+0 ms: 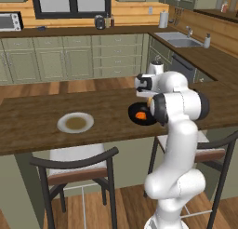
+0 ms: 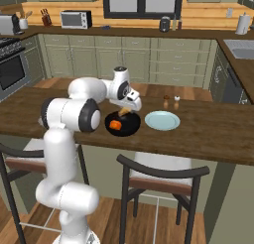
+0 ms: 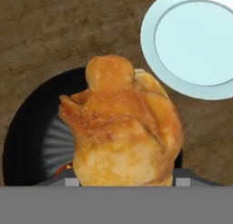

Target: Pick the chicken drumstick and squash from their plates and place them in the bowl. Then put the bowl in the fridge.

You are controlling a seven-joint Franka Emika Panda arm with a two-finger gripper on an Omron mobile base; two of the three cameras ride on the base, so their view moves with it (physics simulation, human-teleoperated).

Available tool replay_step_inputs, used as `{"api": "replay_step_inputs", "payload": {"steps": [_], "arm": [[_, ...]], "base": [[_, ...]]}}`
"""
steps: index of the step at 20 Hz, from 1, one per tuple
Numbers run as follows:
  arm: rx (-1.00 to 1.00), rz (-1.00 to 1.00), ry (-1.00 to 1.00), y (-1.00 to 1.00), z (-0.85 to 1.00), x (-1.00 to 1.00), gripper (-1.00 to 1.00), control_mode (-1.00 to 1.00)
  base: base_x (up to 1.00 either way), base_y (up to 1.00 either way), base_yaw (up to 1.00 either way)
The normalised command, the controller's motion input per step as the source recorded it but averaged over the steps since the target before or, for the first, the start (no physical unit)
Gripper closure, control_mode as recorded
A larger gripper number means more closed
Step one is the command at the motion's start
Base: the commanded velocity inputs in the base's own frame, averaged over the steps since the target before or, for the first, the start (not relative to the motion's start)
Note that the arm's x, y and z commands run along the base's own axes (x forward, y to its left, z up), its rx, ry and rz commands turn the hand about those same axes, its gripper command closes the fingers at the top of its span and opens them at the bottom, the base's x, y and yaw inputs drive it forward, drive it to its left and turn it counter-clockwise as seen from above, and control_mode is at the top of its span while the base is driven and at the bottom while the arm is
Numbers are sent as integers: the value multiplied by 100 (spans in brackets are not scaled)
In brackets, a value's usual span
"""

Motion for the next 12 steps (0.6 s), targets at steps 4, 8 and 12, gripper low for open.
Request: {"api": "replay_step_inputs", "payload": {"steps": [4,8,12], "arm": [[1,8,4,-8,-27,36,100,-100],[4,9,5,-4,-28,14,100,-100],[6,7,4,0,-28,0,100,-100]], "base": [[0,0,0],[0,0,0],[0,0,0]]}}
